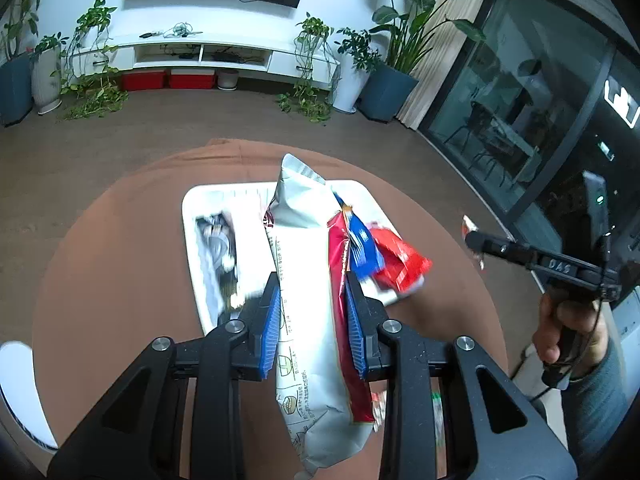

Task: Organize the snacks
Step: 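Carry the white-and-red bag into the tray with the left gripper while the right carries the candy packet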

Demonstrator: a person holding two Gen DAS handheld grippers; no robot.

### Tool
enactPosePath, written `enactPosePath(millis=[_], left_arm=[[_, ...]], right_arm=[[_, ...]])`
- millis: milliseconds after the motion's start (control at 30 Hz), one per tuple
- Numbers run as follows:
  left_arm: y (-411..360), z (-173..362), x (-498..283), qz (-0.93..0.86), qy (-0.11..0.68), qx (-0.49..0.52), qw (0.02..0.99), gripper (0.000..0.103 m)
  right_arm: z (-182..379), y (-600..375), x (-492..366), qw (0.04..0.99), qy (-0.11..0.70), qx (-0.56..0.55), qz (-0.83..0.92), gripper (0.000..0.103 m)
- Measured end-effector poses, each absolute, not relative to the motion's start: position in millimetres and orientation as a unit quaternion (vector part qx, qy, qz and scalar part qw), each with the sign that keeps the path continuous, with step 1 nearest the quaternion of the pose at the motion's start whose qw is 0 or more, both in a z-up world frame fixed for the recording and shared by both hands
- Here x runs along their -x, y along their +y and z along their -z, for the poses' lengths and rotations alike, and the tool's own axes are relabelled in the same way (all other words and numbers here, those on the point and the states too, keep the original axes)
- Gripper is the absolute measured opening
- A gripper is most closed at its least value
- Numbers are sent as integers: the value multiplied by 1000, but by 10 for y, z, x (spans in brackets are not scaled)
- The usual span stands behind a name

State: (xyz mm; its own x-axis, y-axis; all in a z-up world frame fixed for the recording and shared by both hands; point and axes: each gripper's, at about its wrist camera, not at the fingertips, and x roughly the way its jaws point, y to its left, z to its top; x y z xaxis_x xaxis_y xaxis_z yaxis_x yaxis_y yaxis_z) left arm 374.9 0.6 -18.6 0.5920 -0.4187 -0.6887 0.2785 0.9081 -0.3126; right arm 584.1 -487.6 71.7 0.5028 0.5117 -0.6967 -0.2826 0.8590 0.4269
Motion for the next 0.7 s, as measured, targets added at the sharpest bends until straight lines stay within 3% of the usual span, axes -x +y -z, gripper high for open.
enactPosePath(millis=[233,700], left_arm=[[-189,284,-4543,179,431,75,881,27],[-527,919,-5244,160,465,42,870,28]], right_arm=[[-746,-4644,-6464,868,437,-98,-214,33],[-42,-4312,-7085,847,502,-32,-173,33]])
